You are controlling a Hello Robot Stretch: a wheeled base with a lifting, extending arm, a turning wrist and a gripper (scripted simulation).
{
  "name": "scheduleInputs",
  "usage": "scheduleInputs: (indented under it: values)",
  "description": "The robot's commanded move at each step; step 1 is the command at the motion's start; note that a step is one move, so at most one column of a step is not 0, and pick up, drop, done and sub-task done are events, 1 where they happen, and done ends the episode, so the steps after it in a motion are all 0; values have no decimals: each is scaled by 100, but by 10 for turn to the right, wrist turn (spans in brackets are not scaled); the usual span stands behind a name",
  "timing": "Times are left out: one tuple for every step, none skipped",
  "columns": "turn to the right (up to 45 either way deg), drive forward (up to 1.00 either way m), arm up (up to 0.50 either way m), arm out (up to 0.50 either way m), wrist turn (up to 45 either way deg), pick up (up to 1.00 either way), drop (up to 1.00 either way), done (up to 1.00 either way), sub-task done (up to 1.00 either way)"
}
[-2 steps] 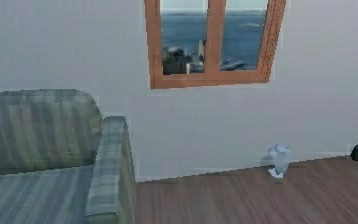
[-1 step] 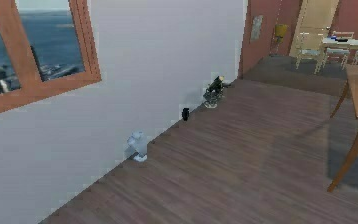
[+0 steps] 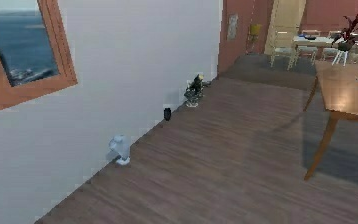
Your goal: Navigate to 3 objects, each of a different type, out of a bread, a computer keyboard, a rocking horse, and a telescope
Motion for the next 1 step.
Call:
scheduleInputs:
  values:
    - [0,30,0,0,0,0,0,0,0]
